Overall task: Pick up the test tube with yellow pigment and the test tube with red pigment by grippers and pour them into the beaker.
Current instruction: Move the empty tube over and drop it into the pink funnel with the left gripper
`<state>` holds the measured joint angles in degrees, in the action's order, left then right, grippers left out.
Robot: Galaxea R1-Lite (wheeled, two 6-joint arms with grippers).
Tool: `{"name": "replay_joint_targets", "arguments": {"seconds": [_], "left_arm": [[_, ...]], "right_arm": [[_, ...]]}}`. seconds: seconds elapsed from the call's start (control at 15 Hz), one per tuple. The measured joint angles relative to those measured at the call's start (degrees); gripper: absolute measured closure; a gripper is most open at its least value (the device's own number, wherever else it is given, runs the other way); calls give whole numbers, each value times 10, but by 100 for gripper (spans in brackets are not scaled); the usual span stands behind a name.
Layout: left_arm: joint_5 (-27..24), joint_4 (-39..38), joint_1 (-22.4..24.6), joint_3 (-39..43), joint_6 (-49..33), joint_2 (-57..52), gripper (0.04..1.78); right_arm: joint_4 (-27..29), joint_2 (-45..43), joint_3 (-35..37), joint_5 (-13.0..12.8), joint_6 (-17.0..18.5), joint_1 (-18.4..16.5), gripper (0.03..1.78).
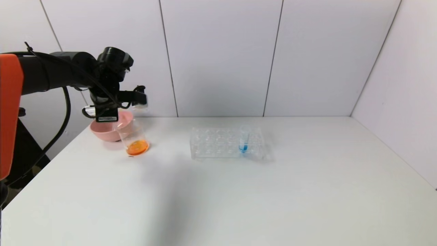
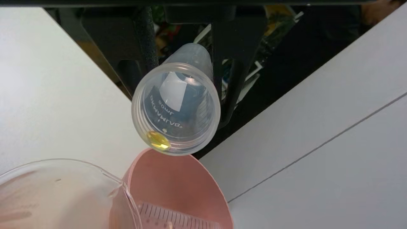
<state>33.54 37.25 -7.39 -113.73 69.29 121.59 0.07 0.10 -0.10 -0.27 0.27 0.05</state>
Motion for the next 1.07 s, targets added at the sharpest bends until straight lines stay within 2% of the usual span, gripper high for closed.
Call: {"name": "replay_joint_targets", "arguments": {"seconds": [0.33,0.47,0.53,0.73,1.07], "left_arm": [[-42,-13,3,0,-136,-23,133],[-103,-22,6,2,-210,-31,133],[-151,-25,10,3,-250,-36,133],[-263,-61,33,5,-320,-51,133],[-327,-148,48,13,-455,-66,133]], "right_arm": [[0,0,0,0,0,0,11],[0,0,0,0,0,0,11],[0,0,0,0,0,0,11],[0,0,0,0,0,0,11],[0,0,0,0,0,0,11]]}}
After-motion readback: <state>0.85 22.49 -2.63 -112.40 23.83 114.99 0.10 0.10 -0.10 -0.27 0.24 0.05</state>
